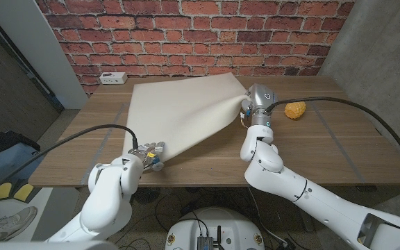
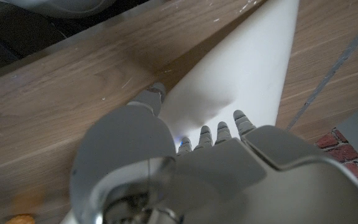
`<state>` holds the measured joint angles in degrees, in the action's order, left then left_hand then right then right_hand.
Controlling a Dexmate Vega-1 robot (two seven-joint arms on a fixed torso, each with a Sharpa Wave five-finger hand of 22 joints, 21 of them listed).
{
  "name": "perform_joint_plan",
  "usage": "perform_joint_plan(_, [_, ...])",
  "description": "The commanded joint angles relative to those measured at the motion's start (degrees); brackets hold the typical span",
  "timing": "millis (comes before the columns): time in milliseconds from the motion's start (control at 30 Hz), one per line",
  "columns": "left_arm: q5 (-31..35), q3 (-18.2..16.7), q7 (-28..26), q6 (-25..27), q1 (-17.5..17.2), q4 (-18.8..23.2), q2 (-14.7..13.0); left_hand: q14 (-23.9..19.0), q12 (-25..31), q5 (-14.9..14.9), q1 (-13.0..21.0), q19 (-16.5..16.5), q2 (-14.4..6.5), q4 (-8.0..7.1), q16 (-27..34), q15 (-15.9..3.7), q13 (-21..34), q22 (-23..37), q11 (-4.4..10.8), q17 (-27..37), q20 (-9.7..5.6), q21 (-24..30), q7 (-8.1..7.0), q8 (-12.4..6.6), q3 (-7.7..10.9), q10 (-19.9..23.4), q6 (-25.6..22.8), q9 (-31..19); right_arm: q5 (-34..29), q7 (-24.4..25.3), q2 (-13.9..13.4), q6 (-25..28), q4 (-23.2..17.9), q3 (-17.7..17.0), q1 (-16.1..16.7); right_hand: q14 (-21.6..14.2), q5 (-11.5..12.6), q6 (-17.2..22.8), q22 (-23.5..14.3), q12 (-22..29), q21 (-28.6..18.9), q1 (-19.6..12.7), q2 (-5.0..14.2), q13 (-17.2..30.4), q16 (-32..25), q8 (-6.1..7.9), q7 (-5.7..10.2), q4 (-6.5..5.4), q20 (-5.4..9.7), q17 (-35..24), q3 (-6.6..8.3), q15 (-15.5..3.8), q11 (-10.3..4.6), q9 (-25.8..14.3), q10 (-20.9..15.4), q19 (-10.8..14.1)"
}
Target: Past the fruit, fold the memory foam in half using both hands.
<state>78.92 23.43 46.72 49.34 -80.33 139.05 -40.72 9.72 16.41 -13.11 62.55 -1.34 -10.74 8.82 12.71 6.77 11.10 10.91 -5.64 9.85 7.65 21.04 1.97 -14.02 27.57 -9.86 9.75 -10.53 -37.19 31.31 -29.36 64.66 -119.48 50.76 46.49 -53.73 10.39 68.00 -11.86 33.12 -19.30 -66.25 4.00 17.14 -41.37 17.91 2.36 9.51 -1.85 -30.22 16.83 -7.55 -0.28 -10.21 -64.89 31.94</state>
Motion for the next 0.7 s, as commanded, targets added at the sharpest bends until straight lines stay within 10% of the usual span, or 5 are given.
perform_joint_plan(33, [34.9, 1.9, -29.0, 6.0, -3.8, -14.1, 13.5, -12.4, 3.6, 0.9, 4.3, 11.6, 0.8, 0.54, 1.1, -7.15, -0.2, 0.1, 6.55, 0.0, -3.05, 4.7, -1.83, -2.58, 1.34, 7.7, -3.1, 0.1, 0.5, 0.9, -0.8, -1.8, -0.7, -1.0, 1.1, -0.6, 0.0, 5.3, -0.2, 0.4, -0.4, 0.5, -0.03, 1.9, -0.2, -0.02, -3.43, 0.03, 0.35, -0.3, 0.59, -2.64, 1.35, -1.9, -1.6, 0.1])
perform_joint_plan(167, [26.7, 1.4, -51.0, 10.6, -3.8, -18.6, 16.5, -27.2, 5.4, 1.9, 2.1, 19.5, 2.0, -0.77, 3.1, -13.18, -0.4, 1.0, 12.34, 0.1, -5.08, 9.9, -5.66, -4.93, -1.26, 22.4, -19.0, -0.1, 0.5, 1.3, -0.7, -2.3, -0.7, -1.6, 1.6, -0.6, 0.0, 5.4, -0.2, 0.4, -0.5, 0.6, -0.11, 2.1, -0.1, -0.08, -3.45, 0.03, 0.39, -0.4, 0.77, -2.71, 1.25, -2.0, -1.6, 0.1])
perform_joint_plan(367, [10.9, 0.0, -75.5, 11.3, -3.8, -20.2, 18.1, -47.4, 8.1, 2.5, -1.8, 26.9, 0.4, -2.13, 5.2, -17.66, -0.2, 2.4, 13.73, 0.3, -7.30, 18.2, -6.64, -8.99, 1.45, 43.6, -43.3, -0.2, 0.3, 1.3, -0.9, -2.3, -0.9, -1.7, 2.0, -0.7, 0.0, 5.5, -0.2, 0.4, -0.6, 0.7, -0.19, 2.3, -0.1, -0.21, -3.36, 0.00, 0.47, -0.5, 0.97, -2.70, 1.11, -2.0, -1.5, 0.1])
perform_joint_plan(700, [6.6, 0.3, -72.8, 9.2, -5.2, -14.0, 11.5, -61.3, 12.0, 2.1, -5.1, 27.6, -0.6, -6.98, 5.4, -19.34, 3.2, 3.2, 16.95, 1.0, -7.40, 26.1, -5.90, -11.32, 8.19, 63.1, -57.3, -1.8, -0.3, 1.3, -1.4, -2.3, -2.0, -2.1, 3.0, -0.6, 0.0, 5.5, -0.2, 0.5, -0.7, 0.9, -0.34, 2.6, -0.1, -0.43, -3.23, 0.01, 0.65, -0.8, 1.40, -2.75, 1.21, -2.2, -1.5, 0.0])
